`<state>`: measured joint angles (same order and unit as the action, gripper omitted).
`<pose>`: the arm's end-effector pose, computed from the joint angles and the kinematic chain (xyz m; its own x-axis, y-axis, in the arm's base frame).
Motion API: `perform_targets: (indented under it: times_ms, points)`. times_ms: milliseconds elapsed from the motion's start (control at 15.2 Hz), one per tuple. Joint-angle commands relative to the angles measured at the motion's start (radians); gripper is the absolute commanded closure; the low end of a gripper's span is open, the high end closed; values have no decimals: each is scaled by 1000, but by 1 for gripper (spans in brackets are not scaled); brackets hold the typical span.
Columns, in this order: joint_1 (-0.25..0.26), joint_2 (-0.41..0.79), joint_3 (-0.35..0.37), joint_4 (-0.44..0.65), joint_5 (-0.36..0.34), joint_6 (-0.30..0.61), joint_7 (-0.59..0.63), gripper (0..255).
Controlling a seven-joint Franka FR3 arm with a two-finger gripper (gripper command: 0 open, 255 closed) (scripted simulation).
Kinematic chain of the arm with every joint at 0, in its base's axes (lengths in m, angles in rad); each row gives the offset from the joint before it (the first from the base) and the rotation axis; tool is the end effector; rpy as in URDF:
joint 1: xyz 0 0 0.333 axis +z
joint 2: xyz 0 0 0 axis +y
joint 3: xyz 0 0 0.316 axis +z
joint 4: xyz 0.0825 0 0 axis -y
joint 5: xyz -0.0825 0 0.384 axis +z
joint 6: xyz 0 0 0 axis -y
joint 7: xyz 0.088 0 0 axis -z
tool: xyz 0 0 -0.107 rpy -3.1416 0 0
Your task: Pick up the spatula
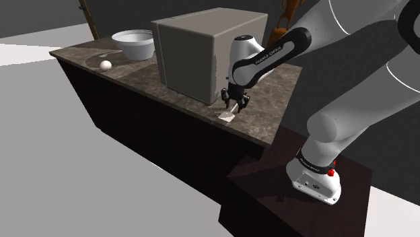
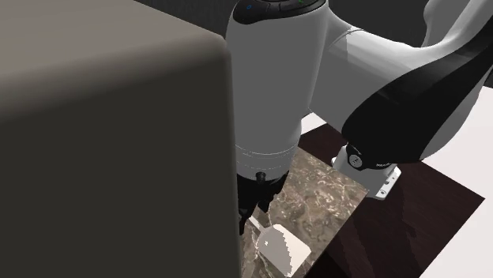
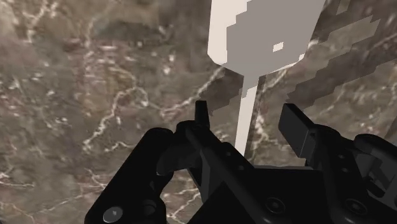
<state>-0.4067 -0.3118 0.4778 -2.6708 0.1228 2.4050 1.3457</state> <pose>0.4033 0.0209 0.3287 0.1853 -0.9808 0.0608 -0.9825 -0.1862 -0.0085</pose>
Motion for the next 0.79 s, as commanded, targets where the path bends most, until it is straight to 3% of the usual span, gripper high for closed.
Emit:
perform_targets:
  times_ms: [0,132,726]
  points:
    - [-1,4,0,-1,0,5,0,255]
    - [-1,5,1,-1,0,6,1,255]
    - [16,-92,-32,55,24,-144,-29,255]
